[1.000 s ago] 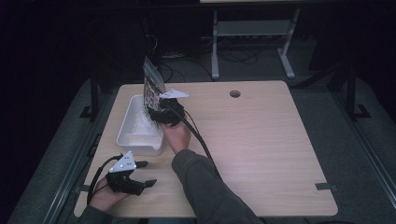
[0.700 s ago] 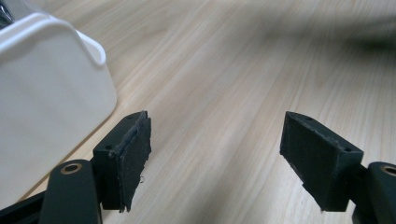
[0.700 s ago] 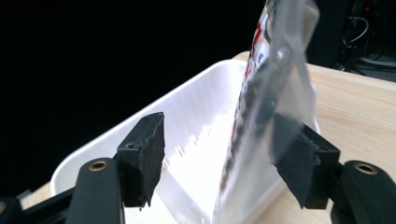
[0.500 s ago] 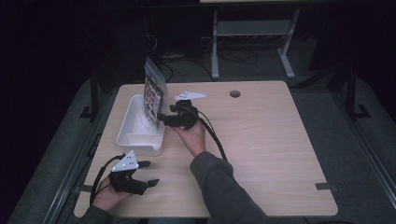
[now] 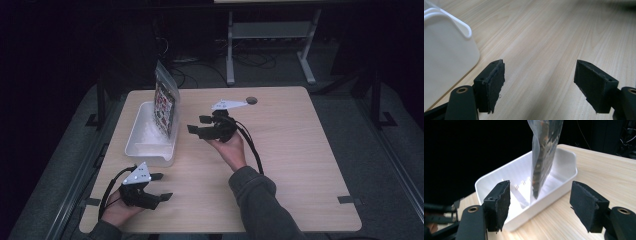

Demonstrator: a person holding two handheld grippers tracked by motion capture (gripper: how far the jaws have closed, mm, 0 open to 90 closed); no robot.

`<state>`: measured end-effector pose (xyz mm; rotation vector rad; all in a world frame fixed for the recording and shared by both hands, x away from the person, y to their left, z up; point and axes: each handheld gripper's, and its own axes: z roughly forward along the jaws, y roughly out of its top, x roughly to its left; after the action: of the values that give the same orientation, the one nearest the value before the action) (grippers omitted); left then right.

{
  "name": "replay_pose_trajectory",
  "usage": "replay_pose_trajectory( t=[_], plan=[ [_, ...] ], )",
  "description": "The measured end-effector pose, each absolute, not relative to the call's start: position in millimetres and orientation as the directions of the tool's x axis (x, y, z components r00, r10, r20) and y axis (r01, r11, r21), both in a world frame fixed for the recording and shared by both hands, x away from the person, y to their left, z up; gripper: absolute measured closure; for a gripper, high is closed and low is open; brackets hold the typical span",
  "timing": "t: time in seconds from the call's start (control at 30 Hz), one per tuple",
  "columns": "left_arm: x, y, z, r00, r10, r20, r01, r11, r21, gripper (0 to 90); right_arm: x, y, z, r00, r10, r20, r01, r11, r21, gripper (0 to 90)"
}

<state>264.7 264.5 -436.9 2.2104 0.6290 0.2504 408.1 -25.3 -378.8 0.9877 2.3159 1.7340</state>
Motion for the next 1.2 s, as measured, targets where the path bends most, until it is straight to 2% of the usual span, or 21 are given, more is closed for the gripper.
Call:
replay_pose_trajectory(
  t=[0.27, 0.43, 0.6, 0.9, 1.2],
  plan=[
    [265.3, 263.8, -437.2, 0.851, 0.524, -0.029, 0.363, -0.547, 0.754, 23.2, 398.9, -52.6, -376.2, -0.803, 0.538, 0.257, 0.413, 0.191, 0.890, 28.3],
    [265.8, 262.3, -437.6, 0.850, 0.526, -0.030, 0.366, -0.547, 0.753, 22.4, 391.8, -68.1, -374.6, -0.825, 0.523, 0.212, 0.386, 0.249, 0.888, 30.4],
    [265.3, 259.6, -438.2, 0.852, 0.522, -0.032, 0.364, -0.548, 0.753, 21.6, 386.0, -85.9, -378.9, -0.828, 0.508, 0.235, 0.410, 0.264, 0.873, 32.2],
    [265.9, 255.3, -439.7, 0.856, 0.516, -0.037, 0.365, -0.553, 0.749, 18.6, 377.0, -118.5, -384.3, -0.798, 0.517, 0.309, 0.479, 0.234, 0.846, 28.0],
    [266.5, 253.4, -441.1, 0.857, 0.512, -0.046, 0.370, -0.551, 0.748, 18.1, 359.4, -140.9, -384.9, -0.797, 0.540, 0.269, 0.465, 0.267, 0.844, 25.1]
  ],
)
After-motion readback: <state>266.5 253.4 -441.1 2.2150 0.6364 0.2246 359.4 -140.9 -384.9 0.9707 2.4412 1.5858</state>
